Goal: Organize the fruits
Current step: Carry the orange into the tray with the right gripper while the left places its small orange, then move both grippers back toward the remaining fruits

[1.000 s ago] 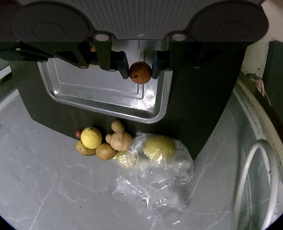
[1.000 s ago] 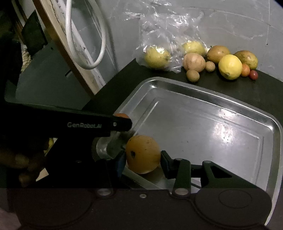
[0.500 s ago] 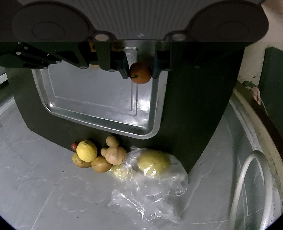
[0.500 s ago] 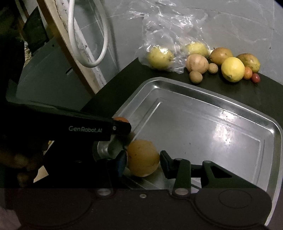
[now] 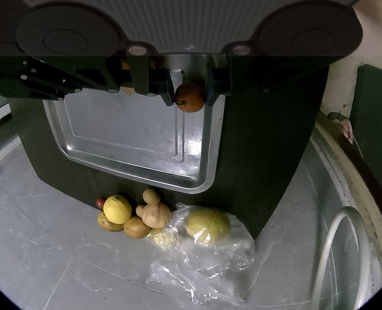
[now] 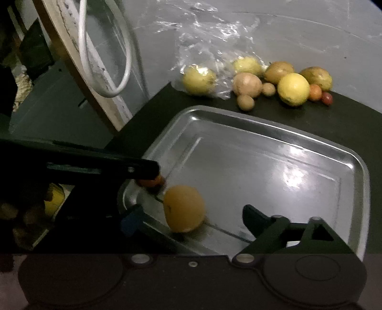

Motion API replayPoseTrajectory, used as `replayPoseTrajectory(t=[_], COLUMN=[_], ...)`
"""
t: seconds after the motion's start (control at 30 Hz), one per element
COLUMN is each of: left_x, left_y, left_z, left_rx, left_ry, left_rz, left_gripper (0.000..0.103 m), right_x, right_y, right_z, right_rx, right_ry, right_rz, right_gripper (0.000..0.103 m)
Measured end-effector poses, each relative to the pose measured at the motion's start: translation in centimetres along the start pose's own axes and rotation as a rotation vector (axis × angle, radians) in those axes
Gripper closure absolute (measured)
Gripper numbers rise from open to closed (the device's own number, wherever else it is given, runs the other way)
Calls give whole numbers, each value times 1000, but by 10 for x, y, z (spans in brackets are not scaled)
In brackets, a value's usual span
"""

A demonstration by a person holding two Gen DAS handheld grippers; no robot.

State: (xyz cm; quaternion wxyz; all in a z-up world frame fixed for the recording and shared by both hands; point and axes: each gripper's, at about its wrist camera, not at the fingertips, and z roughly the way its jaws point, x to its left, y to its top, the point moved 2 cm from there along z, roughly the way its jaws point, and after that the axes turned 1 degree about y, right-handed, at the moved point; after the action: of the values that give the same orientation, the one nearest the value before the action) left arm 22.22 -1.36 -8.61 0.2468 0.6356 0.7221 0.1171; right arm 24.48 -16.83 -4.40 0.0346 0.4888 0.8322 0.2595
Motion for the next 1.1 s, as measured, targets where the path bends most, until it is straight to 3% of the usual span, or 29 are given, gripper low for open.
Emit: replayPoseTrajectory(t=[0.1, 0.33, 0.43, 0.53, 0.7, 0.97, 1.1], left_x=[1, 3, 5, 6, 8, 6, 7], left_y=[1, 3, 3, 0, -6, -12, -11], left_z=[-3, -14, -20, -26, -34, -25, -22], left_rx=[-8, -28, -9, 31, 77, 229, 266], left_ry=[-9, -21, -34, -16, -11, -13, 6], left_rz=[-4, 22, 53, 111, 186, 280, 298], left_gripper=[60, 33, 15, 8, 2, 1, 1], right_x=[-4, -25, -31, -37, -51, -57, -55], right_y=[-3, -11, -15, -16, -15, -8, -4], right_z=[-8, -19, -23, -24, -28, -27, -23], right_rx=[27, 104, 118, 126, 96, 50, 13], right_ry=[-68, -185, -210, -257, -318, -409, -454], right_rz=[-9, 76, 108, 128, 193, 223, 219], right_gripper=[1, 1, 1, 1, 1, 1, 1])
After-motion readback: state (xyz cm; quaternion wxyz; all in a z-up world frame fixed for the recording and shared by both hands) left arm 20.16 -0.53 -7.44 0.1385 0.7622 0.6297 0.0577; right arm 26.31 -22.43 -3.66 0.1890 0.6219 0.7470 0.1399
